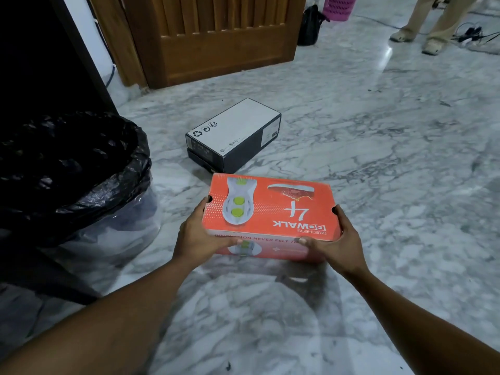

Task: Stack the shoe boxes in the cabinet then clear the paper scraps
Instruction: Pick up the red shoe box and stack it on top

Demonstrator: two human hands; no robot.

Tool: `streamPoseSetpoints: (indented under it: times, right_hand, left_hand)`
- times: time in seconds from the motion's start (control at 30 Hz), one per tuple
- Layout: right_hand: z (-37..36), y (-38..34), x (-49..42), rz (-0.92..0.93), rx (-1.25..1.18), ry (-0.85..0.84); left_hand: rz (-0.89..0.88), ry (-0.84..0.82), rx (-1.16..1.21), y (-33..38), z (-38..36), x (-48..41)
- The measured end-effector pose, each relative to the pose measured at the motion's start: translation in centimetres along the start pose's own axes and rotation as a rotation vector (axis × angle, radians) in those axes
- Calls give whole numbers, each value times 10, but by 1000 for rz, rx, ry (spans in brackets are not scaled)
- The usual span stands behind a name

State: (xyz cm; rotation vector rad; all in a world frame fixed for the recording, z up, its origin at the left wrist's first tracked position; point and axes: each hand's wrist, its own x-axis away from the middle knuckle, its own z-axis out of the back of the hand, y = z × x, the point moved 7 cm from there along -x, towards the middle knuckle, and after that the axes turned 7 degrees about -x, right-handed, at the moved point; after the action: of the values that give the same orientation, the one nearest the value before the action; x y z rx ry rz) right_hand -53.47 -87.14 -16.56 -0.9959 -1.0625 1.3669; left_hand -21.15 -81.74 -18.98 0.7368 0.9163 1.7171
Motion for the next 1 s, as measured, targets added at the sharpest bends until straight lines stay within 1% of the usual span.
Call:
streamPoseSetpoints:
  times: [0.17,0.27,0.33,0.47,0.57,0.8,0.9,1.0]
  right_hand:
    - [12,3,36,-33,-3,22]
    - [20,-16,66,-23,-9,25]
    - [31,-41,87,-18,0,48]
    - [56,-122,124,48,-6,81]
    - [74,-193,153,114,-35,119]
    - [108,-372,237,391,-101,150]
    - [112,-439,278,512,-129,153]
    - [108,-494,307,601,-149,136]
  left_hand:
    - [-56,9,-51,15,10,26]
    - [-87,3,-85,23,22,46]
    - [-127,-17,-90,45,36,63]
    - [-219,3,-37,122,84,100]
    - [-324,59,-16,193,137,133]
    - [-563,258,-33,343,268,232]
    - [-624,370,-67,389,320,282]
    - [-679,478,-123,419,370,332]
